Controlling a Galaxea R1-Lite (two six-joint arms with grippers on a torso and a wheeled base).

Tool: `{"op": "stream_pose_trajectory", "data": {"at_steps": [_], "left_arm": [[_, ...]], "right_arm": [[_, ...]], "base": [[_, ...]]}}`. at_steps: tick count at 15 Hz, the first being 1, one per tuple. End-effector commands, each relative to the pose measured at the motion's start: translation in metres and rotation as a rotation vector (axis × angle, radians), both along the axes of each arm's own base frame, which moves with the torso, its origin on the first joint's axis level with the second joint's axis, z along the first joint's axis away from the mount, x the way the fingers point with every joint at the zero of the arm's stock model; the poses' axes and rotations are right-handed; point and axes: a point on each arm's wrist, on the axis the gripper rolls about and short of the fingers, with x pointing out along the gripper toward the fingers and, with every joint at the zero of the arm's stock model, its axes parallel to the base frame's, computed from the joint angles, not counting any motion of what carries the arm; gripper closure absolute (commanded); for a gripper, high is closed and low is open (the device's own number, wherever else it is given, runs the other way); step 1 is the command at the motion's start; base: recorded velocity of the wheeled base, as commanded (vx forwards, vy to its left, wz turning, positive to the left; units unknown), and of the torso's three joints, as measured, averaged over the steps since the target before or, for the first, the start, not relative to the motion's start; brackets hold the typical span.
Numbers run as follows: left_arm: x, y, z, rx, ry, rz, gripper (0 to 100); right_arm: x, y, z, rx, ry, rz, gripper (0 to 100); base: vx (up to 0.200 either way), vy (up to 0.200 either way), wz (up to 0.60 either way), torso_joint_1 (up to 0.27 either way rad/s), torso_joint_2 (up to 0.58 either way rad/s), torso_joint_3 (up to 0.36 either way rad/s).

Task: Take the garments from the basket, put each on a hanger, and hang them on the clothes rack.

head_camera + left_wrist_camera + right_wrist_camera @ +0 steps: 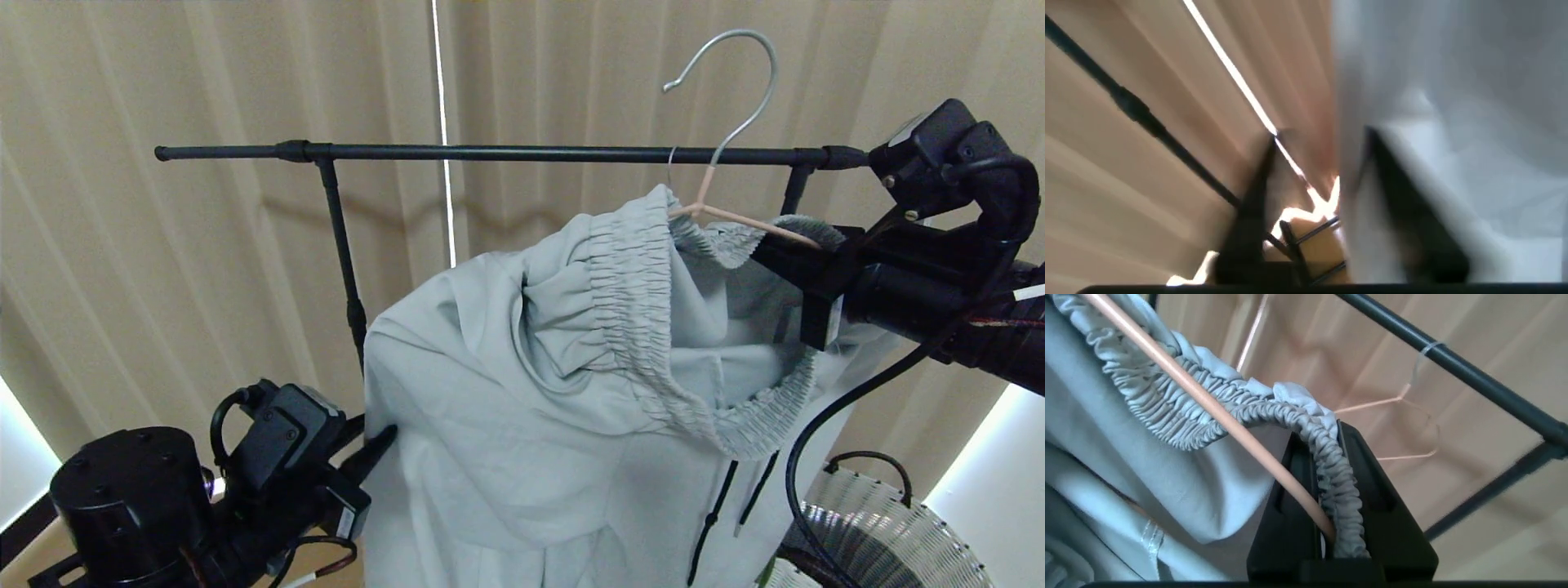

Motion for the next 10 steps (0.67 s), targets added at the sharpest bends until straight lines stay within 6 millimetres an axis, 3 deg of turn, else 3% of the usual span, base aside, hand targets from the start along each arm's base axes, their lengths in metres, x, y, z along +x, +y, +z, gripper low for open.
{"op": "stream_pose_trajectory", "data": {"at_steps": [1, 2, 5, 10], "left_arm": [[0.002, 0.010, -0.003, 0.044, 0.000, 0.041, 100], [0.003, 0.022, -0.006, 0.107, -0.007, 0.078, 100], [-0.003, 0.031, -0.011, 0.146, 0.006, 0.103, 100], [0.001, 0.046, -0.013, 0.228, 0.000, 0.188, 100]], "right_arm": [[0.001, -0.003, 0.001, -0.001, -0.003, -0.019, 100], [0.006, -0.013, 0.000, -0.005, 0.000, -0.068, 100], [0.014, -0.034, 0.001, -0.001, -0.003, -0.154, 100], [0.017, -0.048, 0.009, 0.020, -0.026, -0.215, 100]], "base": [[0.000, 0.000, 0.00, 0.000, 0.00, 0.000], [0.000, 0.000, 0.00, 0.000, 0.00, 0.000], [0.000, 0.000, 0.00, 0.000, 0.00, 0.000], [0.000, 0.000, 0.00, 0.000, 0.00, 0.000]]}}
